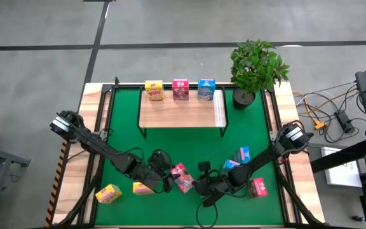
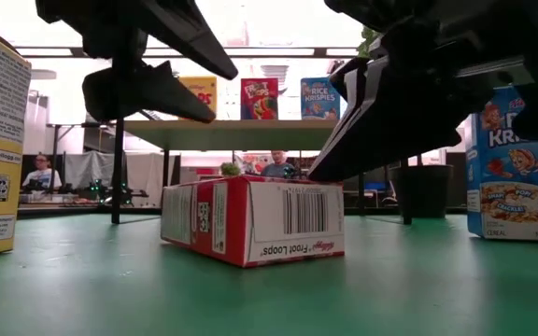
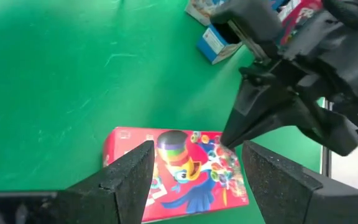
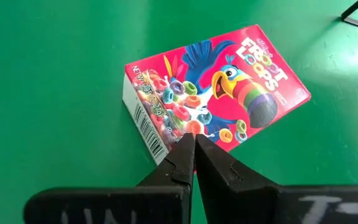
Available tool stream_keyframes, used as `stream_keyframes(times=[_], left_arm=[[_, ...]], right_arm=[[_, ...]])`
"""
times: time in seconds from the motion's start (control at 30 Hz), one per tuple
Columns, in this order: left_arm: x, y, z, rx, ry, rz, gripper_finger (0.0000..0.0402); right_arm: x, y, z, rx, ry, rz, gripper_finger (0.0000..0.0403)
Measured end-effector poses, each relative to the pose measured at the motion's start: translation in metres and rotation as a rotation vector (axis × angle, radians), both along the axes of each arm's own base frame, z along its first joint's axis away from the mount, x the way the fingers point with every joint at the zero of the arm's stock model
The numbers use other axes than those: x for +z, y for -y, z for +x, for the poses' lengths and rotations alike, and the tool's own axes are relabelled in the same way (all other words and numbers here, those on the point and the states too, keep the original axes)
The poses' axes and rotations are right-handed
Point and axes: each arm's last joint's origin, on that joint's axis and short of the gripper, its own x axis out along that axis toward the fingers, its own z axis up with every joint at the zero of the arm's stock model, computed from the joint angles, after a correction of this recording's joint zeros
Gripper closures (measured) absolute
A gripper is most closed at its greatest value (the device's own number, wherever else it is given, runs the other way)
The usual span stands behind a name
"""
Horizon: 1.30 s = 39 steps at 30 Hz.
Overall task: Stack cereal on shelf
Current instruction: Put the top red cereal box on the shelf aligned with the other red cereal box
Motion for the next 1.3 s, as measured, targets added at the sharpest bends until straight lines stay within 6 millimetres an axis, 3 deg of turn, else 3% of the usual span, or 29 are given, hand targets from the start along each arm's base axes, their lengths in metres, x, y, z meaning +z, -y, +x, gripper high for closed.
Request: stream_keyframes(times=[0.4, 0.87, 1.3], left_arm=[[-0.001, 0.000, 0.000, 0.017, -0.008, -0.042, 0.0173], [-0.003, -0.003, -0.001, 0.029, -0.038, -0.051, 0.0109], [-0.002, -0.007, 0.001, 0.046, -0.033, -0.061, 0.0105]], right_arm=[[-0.006, -0.004, -0.007, 0.028, -0.015, -0.018, 0.0394], [-0.007, -0.008, -0.011, 0.059, -0.025, -0.030, 0.0394], [-0.015, -0.011, -0.018, 0.089, -0.075, -0.027, 0.0394]])
